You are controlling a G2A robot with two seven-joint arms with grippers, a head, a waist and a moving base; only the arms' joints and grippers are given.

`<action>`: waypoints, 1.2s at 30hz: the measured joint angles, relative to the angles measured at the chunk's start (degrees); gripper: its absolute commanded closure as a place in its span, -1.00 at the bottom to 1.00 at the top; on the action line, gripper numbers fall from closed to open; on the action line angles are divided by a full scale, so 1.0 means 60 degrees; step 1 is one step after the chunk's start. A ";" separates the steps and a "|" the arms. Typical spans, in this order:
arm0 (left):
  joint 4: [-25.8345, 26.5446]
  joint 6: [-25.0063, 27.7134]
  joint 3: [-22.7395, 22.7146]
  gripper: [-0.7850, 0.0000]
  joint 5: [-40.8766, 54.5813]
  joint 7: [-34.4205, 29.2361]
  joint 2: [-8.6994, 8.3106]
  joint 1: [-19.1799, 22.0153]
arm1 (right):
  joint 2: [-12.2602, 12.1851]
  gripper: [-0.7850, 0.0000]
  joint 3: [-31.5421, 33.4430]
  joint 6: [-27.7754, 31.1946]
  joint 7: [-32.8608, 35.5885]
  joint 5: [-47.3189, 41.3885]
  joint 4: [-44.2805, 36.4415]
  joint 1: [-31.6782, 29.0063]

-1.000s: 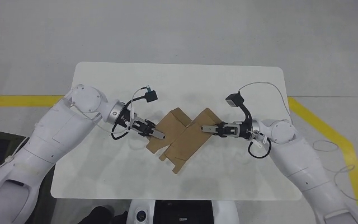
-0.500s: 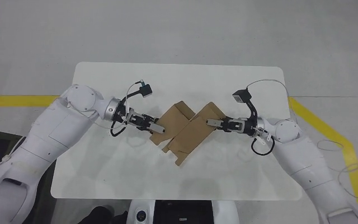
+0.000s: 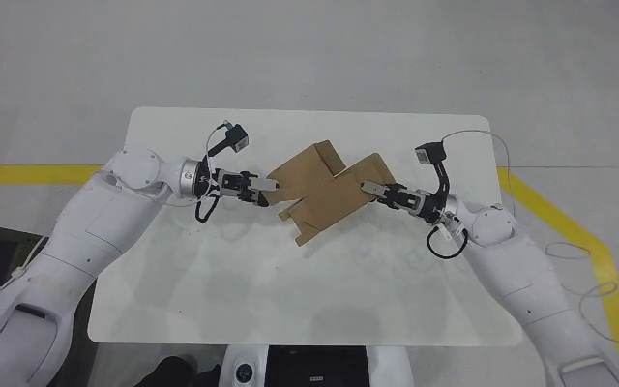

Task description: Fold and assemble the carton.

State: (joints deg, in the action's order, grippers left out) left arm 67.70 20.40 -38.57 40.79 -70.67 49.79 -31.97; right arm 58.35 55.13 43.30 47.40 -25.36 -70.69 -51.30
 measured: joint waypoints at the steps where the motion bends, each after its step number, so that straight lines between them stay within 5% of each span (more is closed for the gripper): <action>1: 0.0019 -0.0088 -0.0016 -1.00 0.0009 0.0104 0.0021 -0.0020 | 0.0023 1.00 -0.0009 -0.0029 -0.0173 0.0112 -0.0016 0.0007; 17: 0.0039 -0.1016 -0.0688 -1.00 0.0266 0.0272 0.0191 -0.0175 | 0.0249 1.00 0.0093 -0.0267 -0.1699 0.1674 0.0191 -0.0031; 36: -0.0181 -0.1356 -0.1129 -1.00 0.0696 0.0185 0.0579 0.0060 | 0.0424 1.00 0.0146 -0.0390 -0.1903 0.2185 0.0007 -0.0169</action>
State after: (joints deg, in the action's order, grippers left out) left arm 66.62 12.27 -45.35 44.97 -69.56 53.27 -31.61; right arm 60.90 56.01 40.96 35.98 -12.25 -70.65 -52.31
